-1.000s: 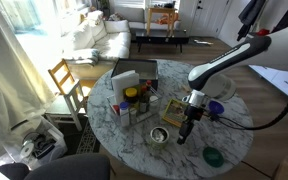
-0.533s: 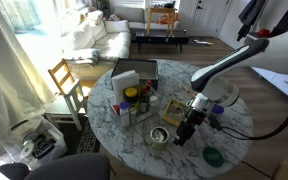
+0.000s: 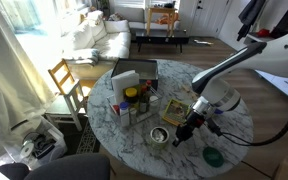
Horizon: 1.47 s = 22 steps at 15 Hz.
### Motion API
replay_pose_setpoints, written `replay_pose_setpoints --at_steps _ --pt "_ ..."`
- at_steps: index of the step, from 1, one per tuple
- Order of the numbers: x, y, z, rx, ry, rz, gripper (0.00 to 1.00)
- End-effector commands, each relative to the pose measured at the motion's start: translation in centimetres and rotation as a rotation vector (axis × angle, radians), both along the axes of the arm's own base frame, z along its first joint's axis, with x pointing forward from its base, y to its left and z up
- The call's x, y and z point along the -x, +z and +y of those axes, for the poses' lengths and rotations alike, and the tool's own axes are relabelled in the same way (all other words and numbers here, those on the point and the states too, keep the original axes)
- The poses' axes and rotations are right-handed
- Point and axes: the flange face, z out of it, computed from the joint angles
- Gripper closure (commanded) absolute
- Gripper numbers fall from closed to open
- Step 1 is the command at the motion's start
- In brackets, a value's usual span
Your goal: Pour the contents of the small plastic cup into the can on the left
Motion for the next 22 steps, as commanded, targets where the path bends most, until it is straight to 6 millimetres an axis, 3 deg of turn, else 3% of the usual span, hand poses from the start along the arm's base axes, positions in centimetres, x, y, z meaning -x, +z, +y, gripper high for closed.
replay_pose_setpoints --at_steps 1,4,5,6,16,18,22 --pt "0.6 -0.4 -0.2 0.021 -0.033 -0.002 1.00" --pt "0.5 0.2 -0.7 0.036 -0.029 -0.005 1.00" --pt "0.5 0.3 -0.9 0.037 -0.033 -0.003 0.93" --pt "0.6 0.4 -1.0 0.042 -0.040 0.003 0.73" --pt "2.9 -0.9 0.4 -0.032 -0.300 0.074 0.01" --pt "3.0 -1.0 0.5 -0.046 -0.360 0.073 0.30" --pt "3.5 -1.5 0.6 -0.068 -0.436 0.090 0.60"
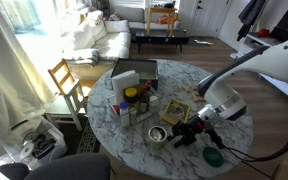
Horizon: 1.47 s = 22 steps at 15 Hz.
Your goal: Pour the contents of the small plastic cup into the can on the left
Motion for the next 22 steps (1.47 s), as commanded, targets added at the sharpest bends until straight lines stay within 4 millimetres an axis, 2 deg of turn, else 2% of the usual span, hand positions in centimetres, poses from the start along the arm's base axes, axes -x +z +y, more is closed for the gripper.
replay_pose_setpoints --at_steps 1,5,9,10,16,19,22 --pt "1.0 -0.3 0.0 0.007 -0.079 0.014 0.69" --pt "1.2 -0.4 -0.1 -0.001 -0.127 0.016 0.99" --pt "0.8 1.1 -0.8 -0.002 -0.102 -0.005 0.97" --pt "0.8 1.5 -1.0 0.005 -0.082 -0.005 1.00" --pt "0.5 4.5 -2.0 0.092 0.143 -0.066 0.99" --pt "0.4 6.4 -1.2 0.156 0.315 -0.073 0.99" --pt "-0.1 8.4 0.8 0.228 0.475 -0.056 0.99"
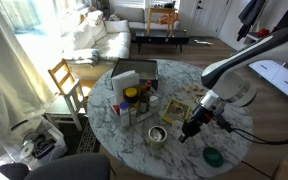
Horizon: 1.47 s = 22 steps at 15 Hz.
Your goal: Pour the contents of the small plastic cup into the can on the left
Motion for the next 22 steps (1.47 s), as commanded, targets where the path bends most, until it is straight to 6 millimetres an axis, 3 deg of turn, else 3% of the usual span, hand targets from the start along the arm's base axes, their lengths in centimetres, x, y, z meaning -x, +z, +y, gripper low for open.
replay_pose_setpoints --at_steps 1,5,6,8,10,17,22 --pt "0.0 2.7 2.8 0.103 0.173 0.032 0.99" --pt "-1.6 5.1 6.7 0.252 0.312 0.055 0.99" --pt "-1.1 4.1 5.4 0.191 0.274 0.039 0.96" --pt "-1.7 5.0 6.9 0.228 0.303 0.041 0.96" --pt "-1.8 5.1 7.1 0.236 0.310 0.040 0.99" --pt "-3.7 6.7 12.0 0.435 0.467 0.050 0.99" --pt "-5.3 7.0 13.6 0.628 0.532 0.094 0.99"
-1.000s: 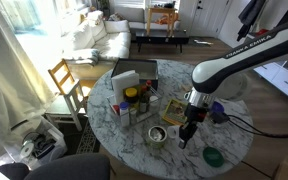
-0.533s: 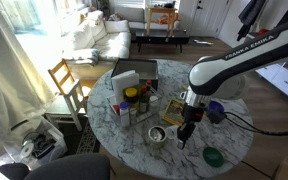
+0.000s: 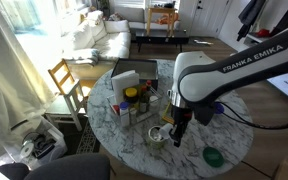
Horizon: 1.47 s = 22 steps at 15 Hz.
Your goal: Pour the contents of the small plastic cup into the can on the left
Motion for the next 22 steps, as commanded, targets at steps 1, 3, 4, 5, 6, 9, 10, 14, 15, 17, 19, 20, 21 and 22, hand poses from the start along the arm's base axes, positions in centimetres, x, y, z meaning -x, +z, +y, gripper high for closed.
replay_pose_setpoints --at_steps 1,3,4,5,6,9,10,14,15,17,19,20,21,22 --pt "-1.5 -0.5 1.0 0.148 0.044 0.037 0.99" --pt "-2.2 -0.4 1.7 0.206 0.067 0.038 0.99" --pt "-2.6 -0.3 2.0 0.228 0.081 0.038 0.99" --pt "-2.9 -0.4 2.4 0.258 0.096 0.037 0.99" --pt "-3.2 -0.1 2.9 0.280 0.113 0.036 0.99" --pt "-3.6 -0.3 4.2 0.368 0.163 0.045 0.99" --pt "-3.6 -0.2 4.6 0.393 0.181 0.044 0.99" --pt "-3.2 -0.3 5.9 0.516 0.224 0.004 0.99" --pt "-3.0 -0.5 6.2 0.544 0.225 -0.019 0.99" --pt "-2.9 -0.7 6.5 0.586 0.221 -0.044 0.99" --pt "-2.7 -0.9 6.7 0.619 0.217 -0.056 0.99" --pt "-2.7 -0.9 6.6 0.627 0.212 -0.059 0.99" --pt "-2.8 -0.9 6.5 0.636 0.209 -0.063 0.99" --pt "-2.8 -0.8 6.3 0.639 0.202 -0.064 0.99"
